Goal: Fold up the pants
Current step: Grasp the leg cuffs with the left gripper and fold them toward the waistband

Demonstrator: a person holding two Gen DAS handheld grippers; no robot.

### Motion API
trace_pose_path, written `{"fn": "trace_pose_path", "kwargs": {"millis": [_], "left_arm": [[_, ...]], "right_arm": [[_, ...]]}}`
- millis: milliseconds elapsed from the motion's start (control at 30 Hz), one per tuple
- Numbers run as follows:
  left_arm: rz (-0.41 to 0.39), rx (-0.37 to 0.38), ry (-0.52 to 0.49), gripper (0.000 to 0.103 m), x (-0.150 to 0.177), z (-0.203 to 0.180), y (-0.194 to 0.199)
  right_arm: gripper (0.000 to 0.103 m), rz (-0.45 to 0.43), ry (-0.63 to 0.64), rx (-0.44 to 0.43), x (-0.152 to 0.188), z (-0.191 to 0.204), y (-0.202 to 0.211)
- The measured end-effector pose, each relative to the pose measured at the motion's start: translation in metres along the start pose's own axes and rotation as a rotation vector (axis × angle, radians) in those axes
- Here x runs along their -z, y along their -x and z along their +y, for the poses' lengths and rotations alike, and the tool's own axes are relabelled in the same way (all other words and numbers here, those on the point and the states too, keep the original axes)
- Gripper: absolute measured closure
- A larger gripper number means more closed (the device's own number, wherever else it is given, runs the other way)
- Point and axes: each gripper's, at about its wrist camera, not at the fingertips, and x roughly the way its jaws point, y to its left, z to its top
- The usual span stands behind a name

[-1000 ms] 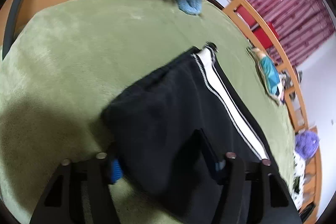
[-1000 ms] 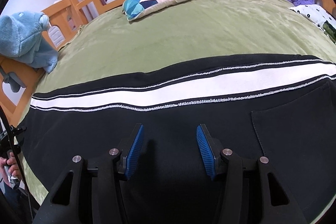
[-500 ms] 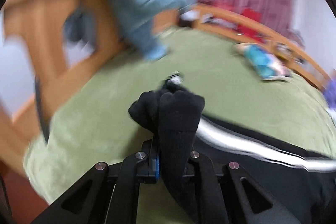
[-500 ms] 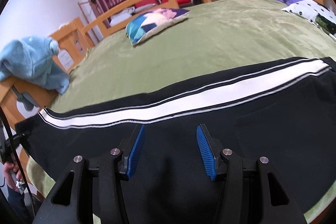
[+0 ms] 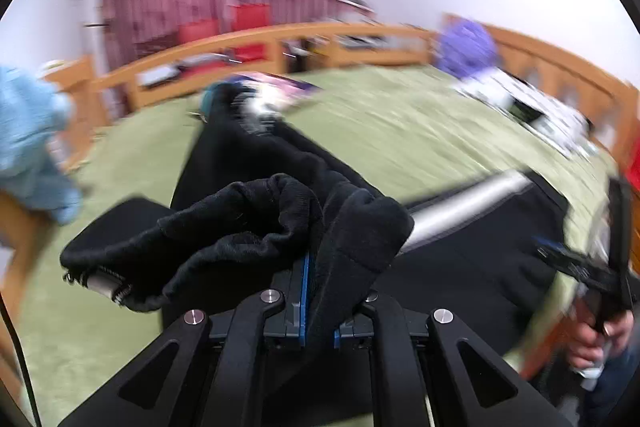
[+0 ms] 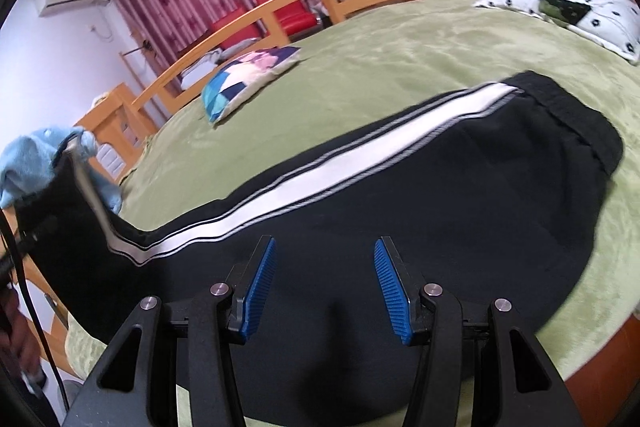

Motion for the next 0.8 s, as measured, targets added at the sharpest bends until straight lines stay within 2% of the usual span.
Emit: {"fn": "trace_pose_path", "kwargs": {"millis": [100,133,200,233,300,333,367,433,500,567,733,800], "left_arm": [[0.087,0.074,-0.04,0.091,0.013,-0.033,-0.024],[0.152,0.075,-0.041,0.091,0.02,-0.045,-0.032],[0.245,0.095,-0.01,0.089,0.027,-0.044,-0.049],[0.257,0.129,0.029,0.087,0.03,-0.037,-0.052],[0.241,0.164,0.084,0.078,0.036,-0.025,-0.045],[0.231,0.167,0.1,0.068,0.039,-0.018,-0.041],[0.219,0.165,0.115,0.053,0.042,-0.009,-0.037],[0.188,0.159,0.138,0.036,0.052,0.009,-0.028],[0.166,0.173,0.155,0.035,0.06,0.024,-0.018],[0.162,0.16,0.172,0.028,0.067,0.036,-0.014],[0.157,0.163,0.198,0.028,0.091,0.062,-0.003],[0.141,0.141,0.205,0.024,0.096,0.07,0.003]], "right_arm": [[0.051,0.017,0.004,0.003,0.004,-0.011,0.004],[0.051,0.024,0.005,0.002,0.005,-0.013,0.004],[0.051,0.038,0.005,0.0,0.009,-0.016,0.005],[0.051,0.048,0.008,-0.006,0.011,-0.017,0.005],[0.05,0.066,0.02,-0.014,0.014,-0.016,0.003],[0.049,0.076,0.032,-0.018,0.016,-0.013,0.001],[0.048,0.087,0.048,-0.022,0.019,-0.009,-0.001],[0.048,0.108,0.085,-0.03,0.023,0.002,-0.008],[0.048,0.121,0.103,-0.046,0.026,0.012,-0.012],[0.048,0.138,0.108,-0.081,0.029,0.022,-0.016],[0.046,0.14,0.122,-0.156,0.028,0.051,-0.026],[0.043,0.132,0.13,-0.17,0.027,0.06,-0.028]]}}
